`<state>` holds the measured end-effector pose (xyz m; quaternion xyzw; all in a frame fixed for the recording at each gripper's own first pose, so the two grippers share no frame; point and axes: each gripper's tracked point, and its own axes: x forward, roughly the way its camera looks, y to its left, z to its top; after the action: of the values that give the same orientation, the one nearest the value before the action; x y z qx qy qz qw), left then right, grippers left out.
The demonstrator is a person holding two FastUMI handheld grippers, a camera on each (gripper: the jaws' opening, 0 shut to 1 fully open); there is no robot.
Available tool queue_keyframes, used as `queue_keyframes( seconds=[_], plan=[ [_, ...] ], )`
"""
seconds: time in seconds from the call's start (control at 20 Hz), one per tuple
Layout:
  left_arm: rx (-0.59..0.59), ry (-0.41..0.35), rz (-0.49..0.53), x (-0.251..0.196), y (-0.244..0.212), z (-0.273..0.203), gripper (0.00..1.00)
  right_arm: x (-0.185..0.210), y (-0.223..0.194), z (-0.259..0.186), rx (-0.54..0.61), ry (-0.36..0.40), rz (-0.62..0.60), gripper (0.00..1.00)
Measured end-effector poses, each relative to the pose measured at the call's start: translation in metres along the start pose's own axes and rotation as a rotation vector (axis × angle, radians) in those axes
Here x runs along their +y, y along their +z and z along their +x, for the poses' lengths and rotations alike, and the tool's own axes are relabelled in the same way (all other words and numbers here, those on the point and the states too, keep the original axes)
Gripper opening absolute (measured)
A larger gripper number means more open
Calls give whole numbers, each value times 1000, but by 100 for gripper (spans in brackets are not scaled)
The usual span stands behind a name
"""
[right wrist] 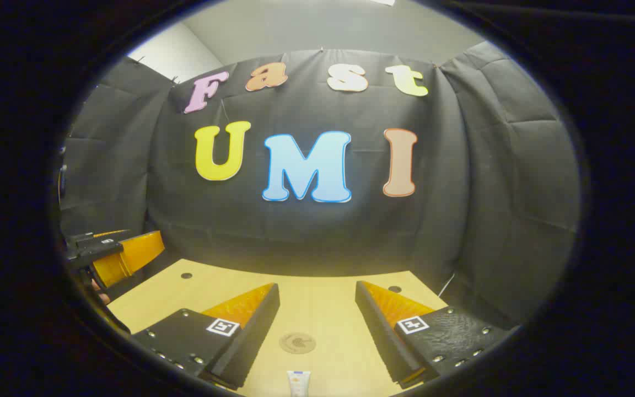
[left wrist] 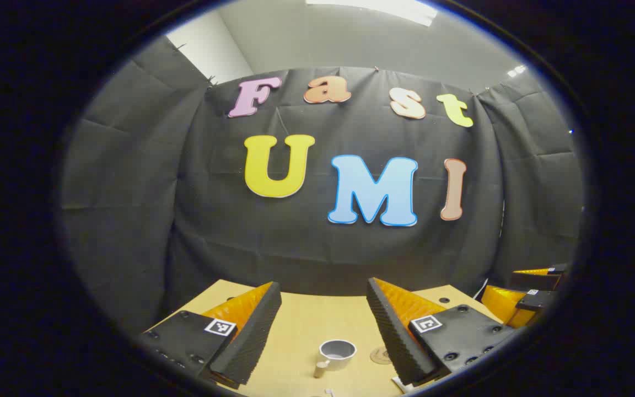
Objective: Put the toothbrush and toothpaste on the desktop into the cup, then pick up the cup and place it on the coaster on the desktop.
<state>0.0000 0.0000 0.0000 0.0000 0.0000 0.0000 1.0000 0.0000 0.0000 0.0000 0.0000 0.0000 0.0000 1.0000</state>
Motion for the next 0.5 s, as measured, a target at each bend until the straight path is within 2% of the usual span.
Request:
queue_keyframes(
  seconds=[0.2, 0.5],
  plan=[
    [78, -18, -26, -14, -28, 6, 100, -5, -16, 9, 84, 25, 24, 89],
    [170, -27, -8, -26, -60, 14, 100, -10, -41, 7, 171, 36, 46, 89]
  ],
)
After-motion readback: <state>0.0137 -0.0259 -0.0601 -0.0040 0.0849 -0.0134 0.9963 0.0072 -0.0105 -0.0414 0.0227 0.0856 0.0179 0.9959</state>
